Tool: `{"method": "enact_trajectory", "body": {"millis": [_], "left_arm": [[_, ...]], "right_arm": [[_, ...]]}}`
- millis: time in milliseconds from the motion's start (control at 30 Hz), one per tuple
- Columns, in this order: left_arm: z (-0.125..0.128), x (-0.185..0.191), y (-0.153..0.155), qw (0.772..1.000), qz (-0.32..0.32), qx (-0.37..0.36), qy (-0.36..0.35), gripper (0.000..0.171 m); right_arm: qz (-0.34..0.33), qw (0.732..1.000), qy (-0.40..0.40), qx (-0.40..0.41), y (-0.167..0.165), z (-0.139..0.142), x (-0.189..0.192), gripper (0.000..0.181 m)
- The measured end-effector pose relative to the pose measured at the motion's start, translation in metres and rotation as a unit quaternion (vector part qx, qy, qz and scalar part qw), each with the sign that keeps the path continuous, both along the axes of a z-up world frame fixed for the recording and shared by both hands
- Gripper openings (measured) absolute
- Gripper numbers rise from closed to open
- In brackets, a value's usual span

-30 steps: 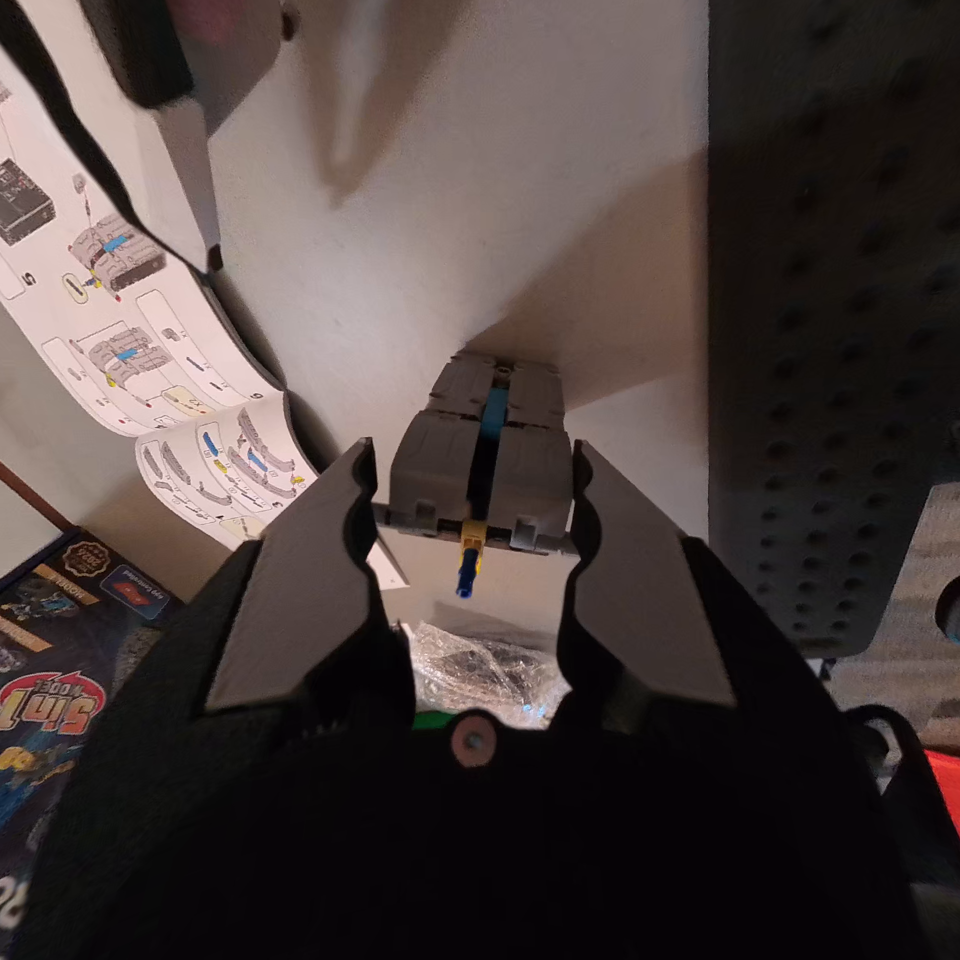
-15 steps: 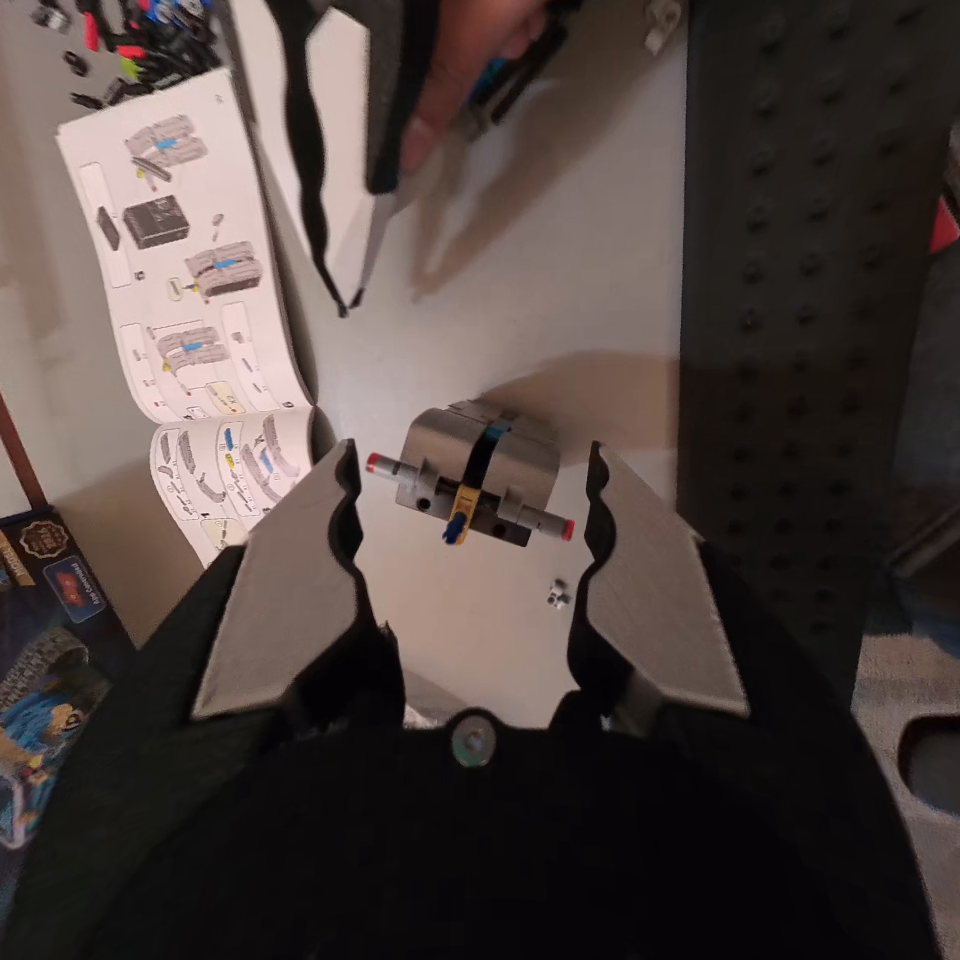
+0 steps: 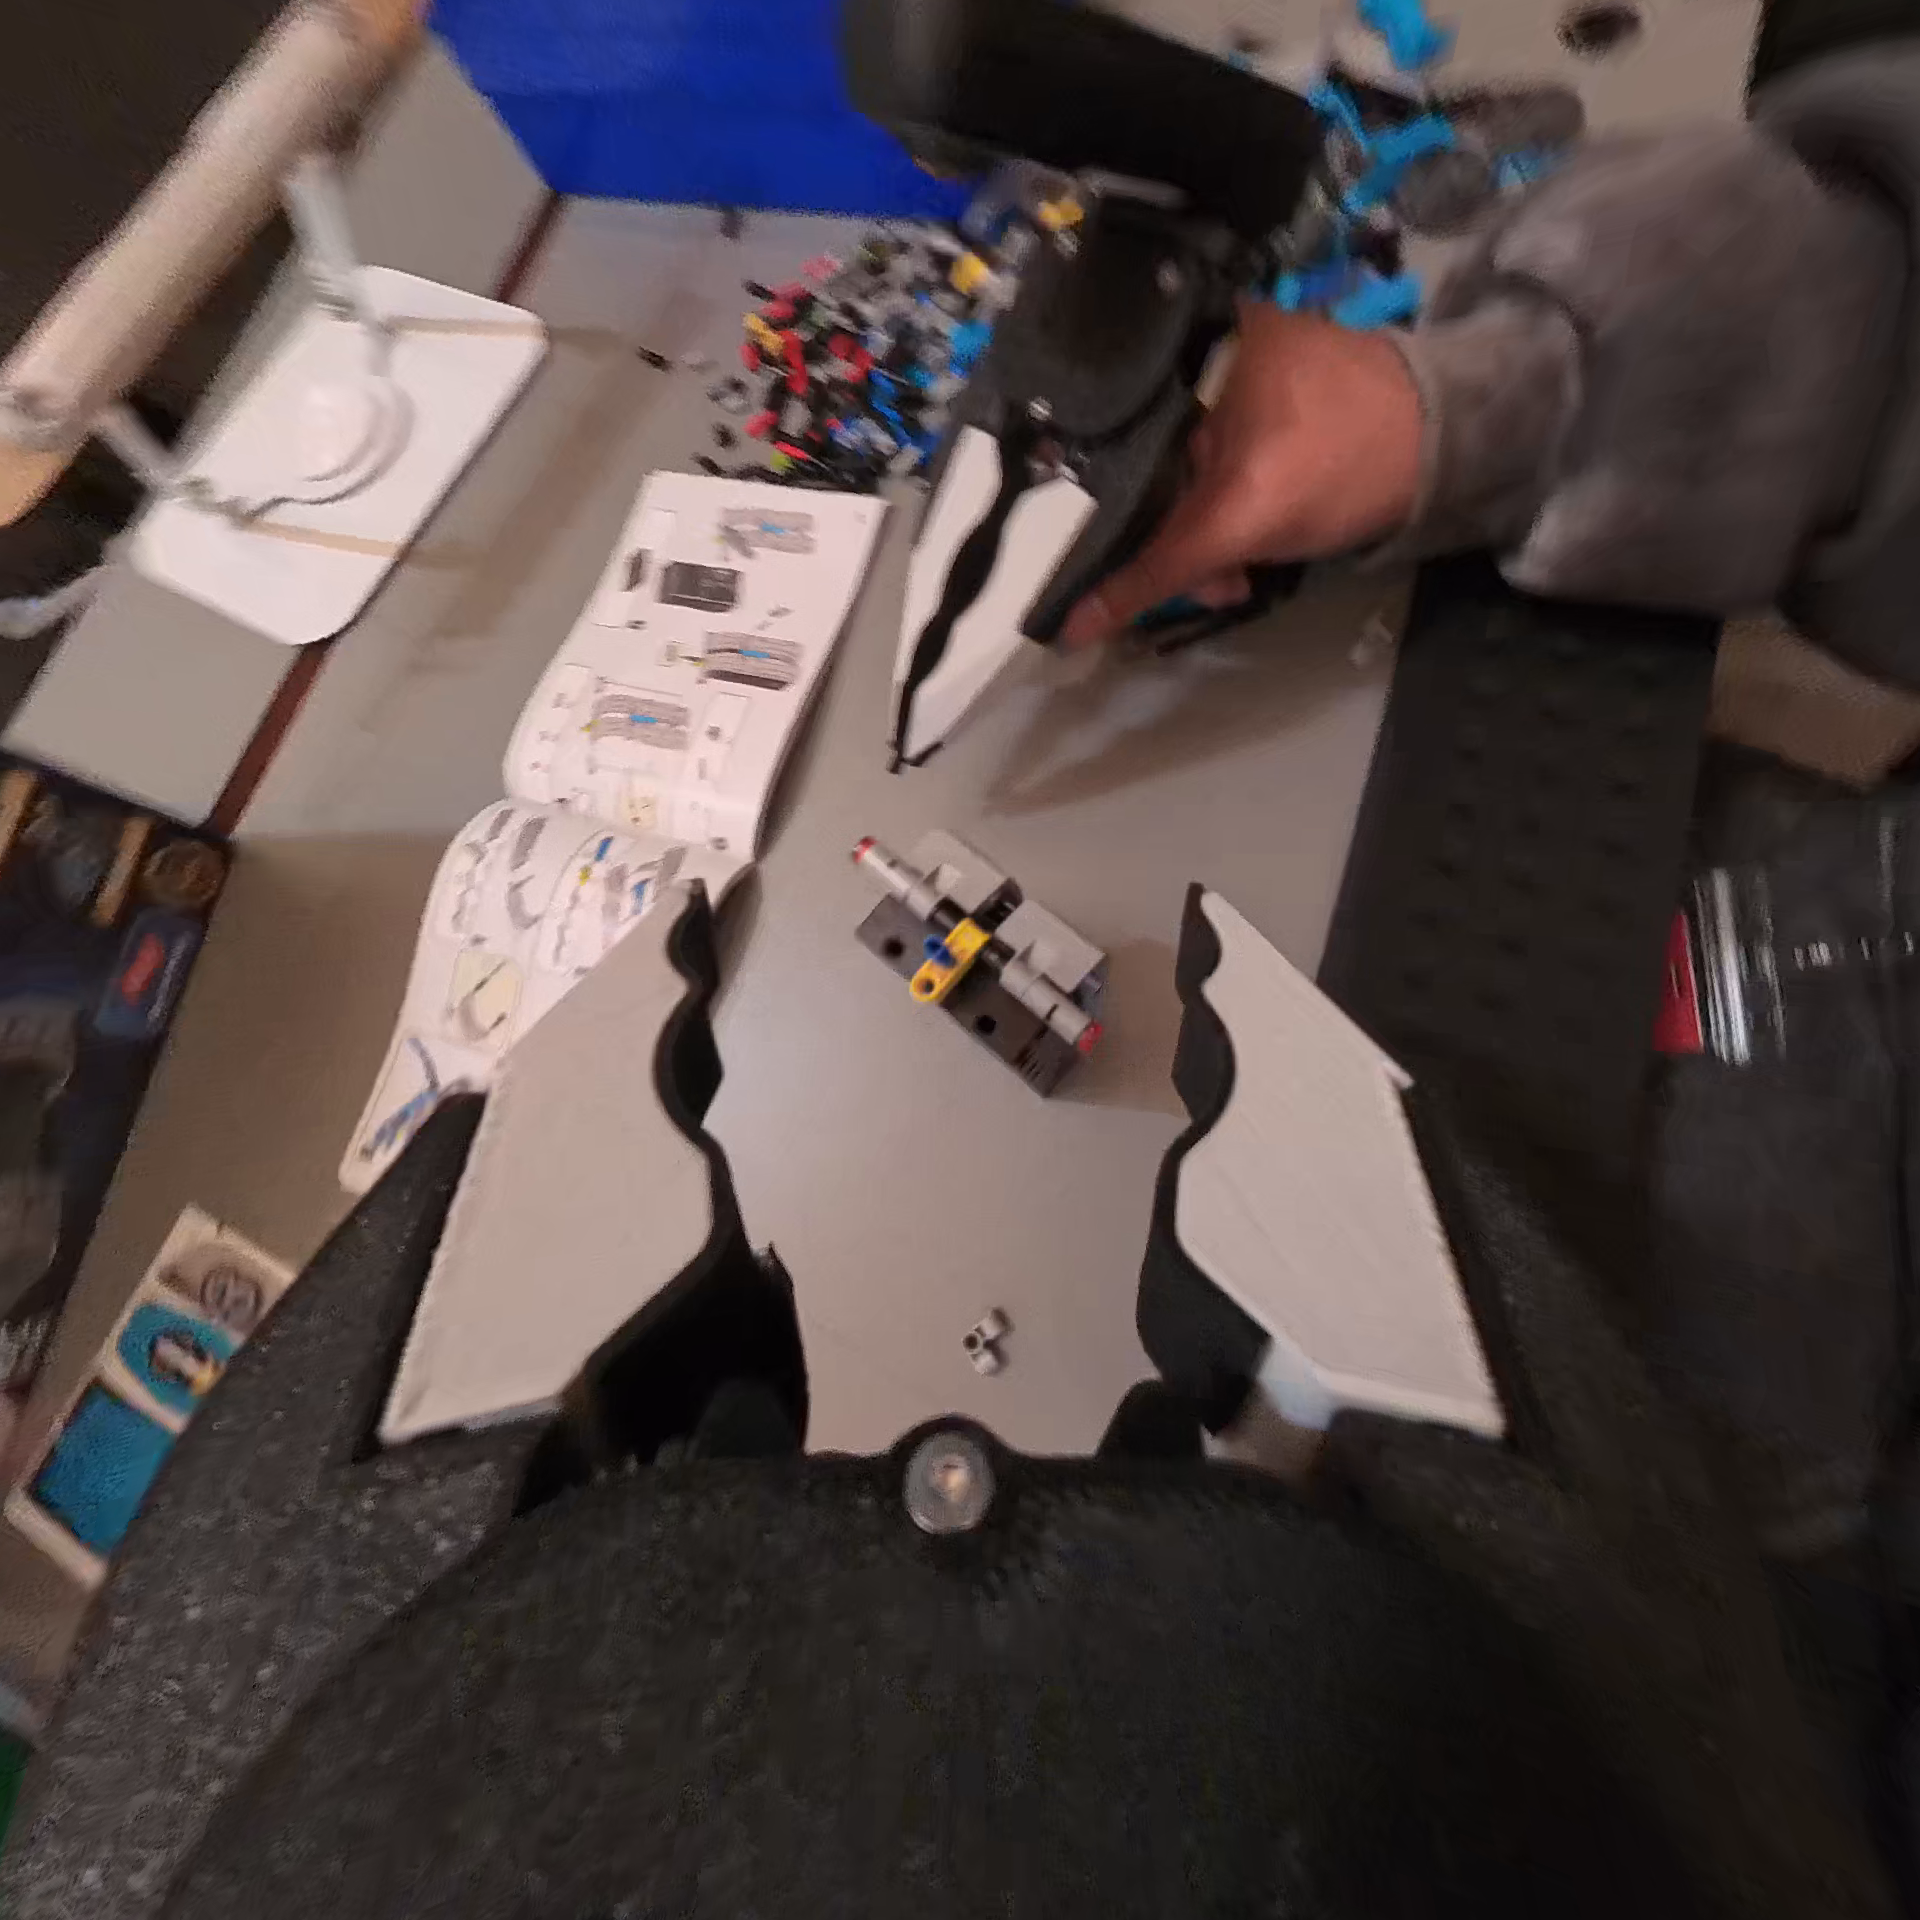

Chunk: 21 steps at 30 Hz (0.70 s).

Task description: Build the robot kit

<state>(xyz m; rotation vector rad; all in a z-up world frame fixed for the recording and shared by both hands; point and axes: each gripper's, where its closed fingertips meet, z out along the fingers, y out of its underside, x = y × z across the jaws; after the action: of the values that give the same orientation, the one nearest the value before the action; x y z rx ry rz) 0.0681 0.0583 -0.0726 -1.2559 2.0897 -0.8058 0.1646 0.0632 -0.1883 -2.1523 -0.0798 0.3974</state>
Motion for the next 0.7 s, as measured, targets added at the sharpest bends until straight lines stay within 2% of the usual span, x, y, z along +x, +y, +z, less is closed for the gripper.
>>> {"method": "enact_trajectory", "body": {"millis": [167, 300, 400, 500, 633, 700], "left_arm": [[0.018, -0.041, 0.02, 0.982, 0.142, -0.045, -0.12, 0.086], [0.004, -0.064, 0.011, 0.953, 0.226, -0.095, -0.18, 0.085], [-0.033, -0.061, -0.015, 0.942, 0.254, -0.162, -0.15, 0.094], [-0.073, -0.045, -0.025, 0.928, 0.311, -0.182, -0.097, 0.095], [-0.085, -0.015, -0.016, 0.898, 0.377, -0.189, -0.123, 0.092], [-0.09, -0.004, -0.014, 0.901, 0.384, -0.164, -0.119, 0.09]], "right_arm": [[0.002, 1.0, -0.003, 0.006, 0.0, 0.001, -0.002, 0.003], [-0.004, 1.0, -0.001, 0.009, 0.001, 0.001, -0.001, 0.003], [-0.01, 1.0, 0.005, 0.01, 0.001, 0.0, 0.002, 0.003], [-0.016, 1.0, 0.01, 0.017, 0.001, 0.003, 0.005, 0.003], [-0.007, 1.0, 0.006, 0.017, 0.0, 0.003, 0.002, 0.003], [0.001, 1.0, -0.003, 0.017, 0.0, 0.003, -0.002, 0.003]]}}
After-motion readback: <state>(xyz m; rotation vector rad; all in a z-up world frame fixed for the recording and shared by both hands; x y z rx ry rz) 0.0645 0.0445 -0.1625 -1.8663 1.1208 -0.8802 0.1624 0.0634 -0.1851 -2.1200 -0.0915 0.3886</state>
